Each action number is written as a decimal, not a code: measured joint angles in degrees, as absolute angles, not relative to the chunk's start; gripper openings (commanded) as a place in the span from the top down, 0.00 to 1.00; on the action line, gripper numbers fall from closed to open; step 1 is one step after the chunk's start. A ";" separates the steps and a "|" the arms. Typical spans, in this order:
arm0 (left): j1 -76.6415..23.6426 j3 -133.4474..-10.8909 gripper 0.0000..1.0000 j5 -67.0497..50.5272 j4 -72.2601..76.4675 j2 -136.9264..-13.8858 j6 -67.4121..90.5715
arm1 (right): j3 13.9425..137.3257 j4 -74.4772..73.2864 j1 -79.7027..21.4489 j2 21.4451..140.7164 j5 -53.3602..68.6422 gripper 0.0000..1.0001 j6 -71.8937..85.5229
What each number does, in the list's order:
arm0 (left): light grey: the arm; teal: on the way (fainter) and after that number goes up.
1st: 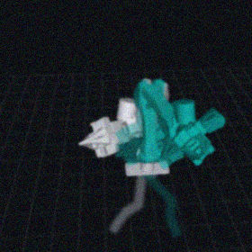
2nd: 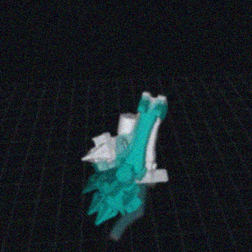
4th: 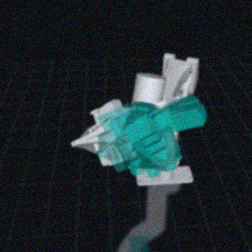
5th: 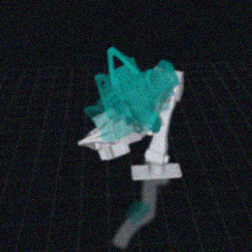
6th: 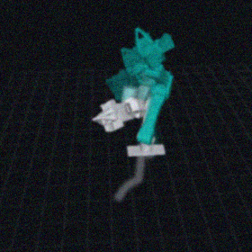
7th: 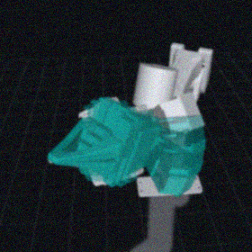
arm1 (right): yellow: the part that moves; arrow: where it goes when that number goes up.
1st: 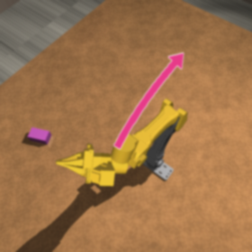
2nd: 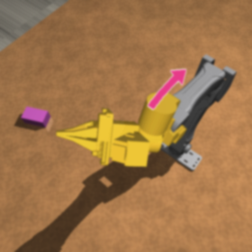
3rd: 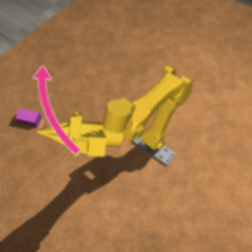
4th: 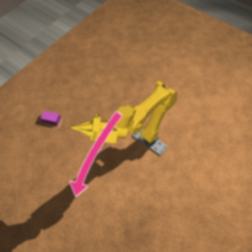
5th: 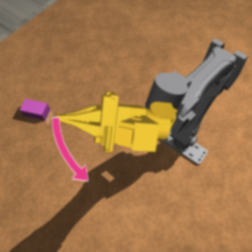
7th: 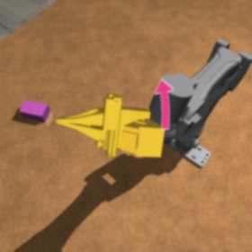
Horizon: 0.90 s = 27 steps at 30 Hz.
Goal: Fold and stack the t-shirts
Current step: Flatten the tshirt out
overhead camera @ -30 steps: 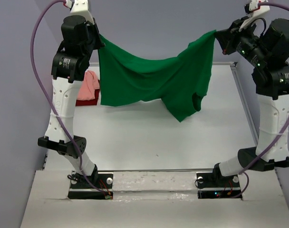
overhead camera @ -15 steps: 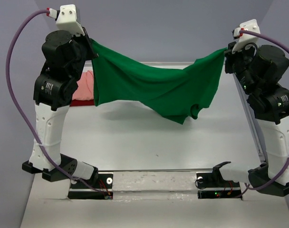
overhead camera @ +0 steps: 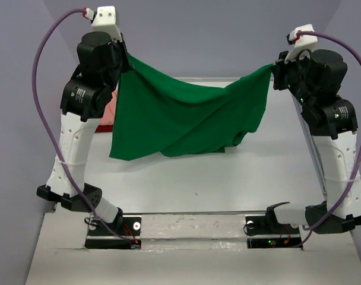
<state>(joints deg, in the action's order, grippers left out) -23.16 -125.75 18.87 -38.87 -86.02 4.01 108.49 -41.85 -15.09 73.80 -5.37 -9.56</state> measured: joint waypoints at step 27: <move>-30.39 -118.45 1.00 29.45 -38.96 -68.27 2.20 | 106.72 -34.22 -35.86 54.39 -38.59 1.00 -26.04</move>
<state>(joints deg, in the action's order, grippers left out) -30.39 -118.45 29.45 -38.96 -68.27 2.20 106.72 -34.22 -35.86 54.39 -38.59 -26.04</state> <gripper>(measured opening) 0.014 0.009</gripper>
